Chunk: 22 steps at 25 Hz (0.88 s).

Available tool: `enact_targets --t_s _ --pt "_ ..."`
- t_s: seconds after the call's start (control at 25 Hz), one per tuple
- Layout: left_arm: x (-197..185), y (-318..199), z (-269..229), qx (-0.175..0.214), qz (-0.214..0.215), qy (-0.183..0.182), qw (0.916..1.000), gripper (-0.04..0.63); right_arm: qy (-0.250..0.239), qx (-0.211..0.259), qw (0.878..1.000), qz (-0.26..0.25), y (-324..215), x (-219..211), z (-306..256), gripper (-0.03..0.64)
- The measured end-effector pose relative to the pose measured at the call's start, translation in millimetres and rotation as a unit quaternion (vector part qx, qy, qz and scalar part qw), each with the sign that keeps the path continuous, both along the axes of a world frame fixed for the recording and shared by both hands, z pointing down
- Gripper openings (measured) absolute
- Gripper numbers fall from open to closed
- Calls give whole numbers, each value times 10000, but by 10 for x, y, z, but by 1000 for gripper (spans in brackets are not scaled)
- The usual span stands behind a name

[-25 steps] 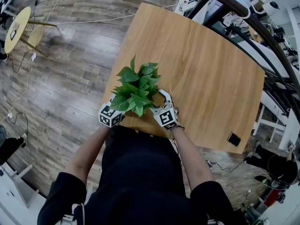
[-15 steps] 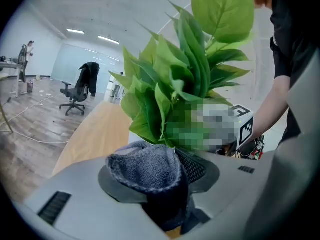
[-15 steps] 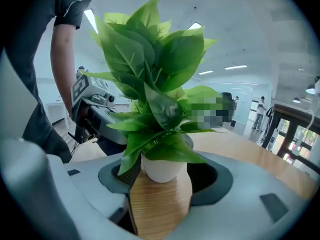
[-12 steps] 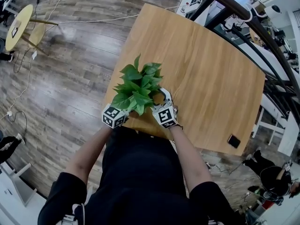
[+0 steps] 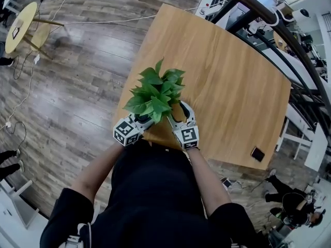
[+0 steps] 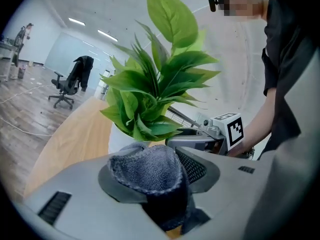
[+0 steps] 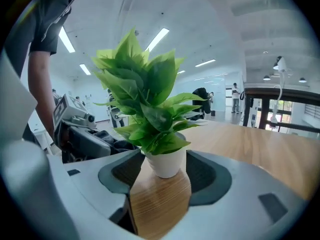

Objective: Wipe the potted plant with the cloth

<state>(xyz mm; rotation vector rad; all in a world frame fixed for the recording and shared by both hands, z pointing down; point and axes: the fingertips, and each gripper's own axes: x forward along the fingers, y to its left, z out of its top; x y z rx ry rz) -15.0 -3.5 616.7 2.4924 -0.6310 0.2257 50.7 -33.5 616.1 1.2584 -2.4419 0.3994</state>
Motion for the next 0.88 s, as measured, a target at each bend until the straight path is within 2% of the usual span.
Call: enact_targets --t_s 0.2,0.36,0.48,0.52,0.56,0.6,0.64,0.68,0.8,0.88 --pt "-15 270 -194 274 256 17 9993 199 -297 74 9985 448 365 3 -266 272" --pt "-79 466 -500 398 344 212 9984 199 -466 203 9955 805 654 -88 -572 272" --pt "-170 665 -736 628 478 285 9965 196 -870 341 9912 933 887 -206 -917 268" --pt "-198 723 -842 681 523 366 9956 192 -1140 394 9883 928 960 -245 -1053 253" --pt "-230 775 -955 719 555 496 9946 186 -1479 441 9839 903 1033 -280 -1187 199" --pt "-272 824 -1067 744 569 658 9934 184 -1822 477 9783 865 1106 -314 -1307 93" --pt "-323 872 -1171 748 565 806 9923 184 -2055 506 9738 827 1175 -347 -1397 48" --pt "-374 915 -1258 752 555 895 9916 183 -2099 545 9730 794 1238 -375 -1454 41" --pt "-457 1042 -1410 880 572 885 9905 183 -1680 786 9804 658 1413 -425 -1581 29" --pt "-456 1152 -1501 1009 581 893 9892 183 -1613 985 9802 589 1543 -451 -1733 21"
